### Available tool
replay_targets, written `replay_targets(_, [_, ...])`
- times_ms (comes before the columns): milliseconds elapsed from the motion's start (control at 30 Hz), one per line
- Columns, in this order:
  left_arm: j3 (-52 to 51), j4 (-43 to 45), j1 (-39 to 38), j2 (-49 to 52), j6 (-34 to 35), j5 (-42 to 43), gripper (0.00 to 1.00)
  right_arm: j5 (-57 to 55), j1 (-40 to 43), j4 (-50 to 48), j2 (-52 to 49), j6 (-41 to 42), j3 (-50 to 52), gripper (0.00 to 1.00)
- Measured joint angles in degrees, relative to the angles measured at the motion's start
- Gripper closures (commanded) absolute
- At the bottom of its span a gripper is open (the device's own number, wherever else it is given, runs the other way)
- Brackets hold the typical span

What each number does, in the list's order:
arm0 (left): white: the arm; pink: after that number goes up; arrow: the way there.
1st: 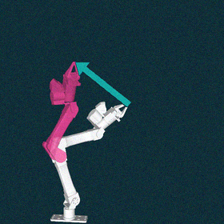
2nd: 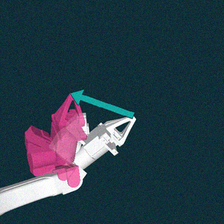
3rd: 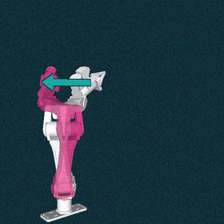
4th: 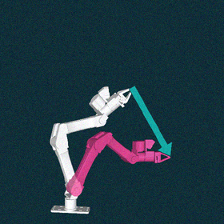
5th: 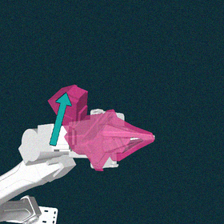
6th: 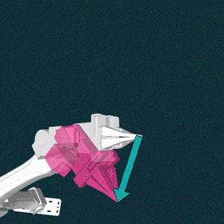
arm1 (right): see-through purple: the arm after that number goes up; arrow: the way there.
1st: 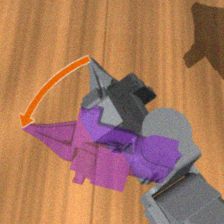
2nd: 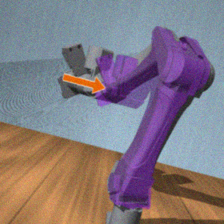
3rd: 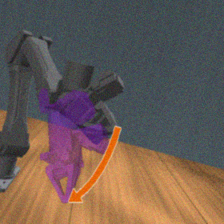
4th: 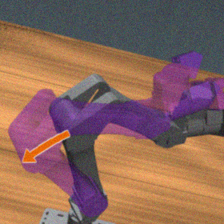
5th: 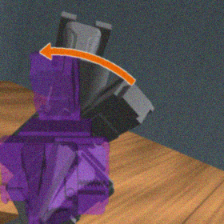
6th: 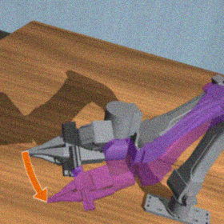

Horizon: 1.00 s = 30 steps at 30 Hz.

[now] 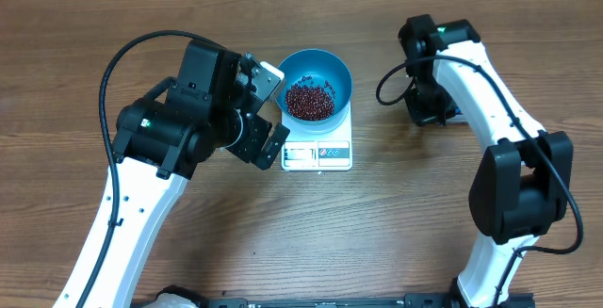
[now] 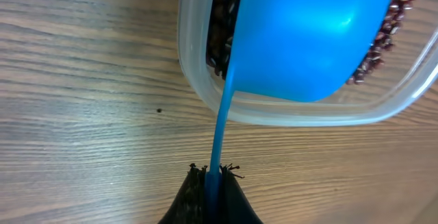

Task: Scoop item into bowl and weigh 150g on scale
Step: 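Dip the scoop into the bean tub and lift more beans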

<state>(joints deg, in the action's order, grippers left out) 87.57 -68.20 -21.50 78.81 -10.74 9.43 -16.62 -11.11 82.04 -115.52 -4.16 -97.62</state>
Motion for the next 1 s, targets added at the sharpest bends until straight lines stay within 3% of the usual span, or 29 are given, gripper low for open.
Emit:
replay_targets(567, [0.0, 0.0, 0.0, 0.0, 0.02, 0.0, 0.0, 32.83, 18.58, 0.11, 0.0, -16.59, -0.61, 0.96])
replay_targets(1000, [0.0, 0.0, 0.0, 0.0, 0.02, 0.0, 0.01, 44.28, 28.33, 0.22, -0.28, -22.77, -0.61, 0.96])
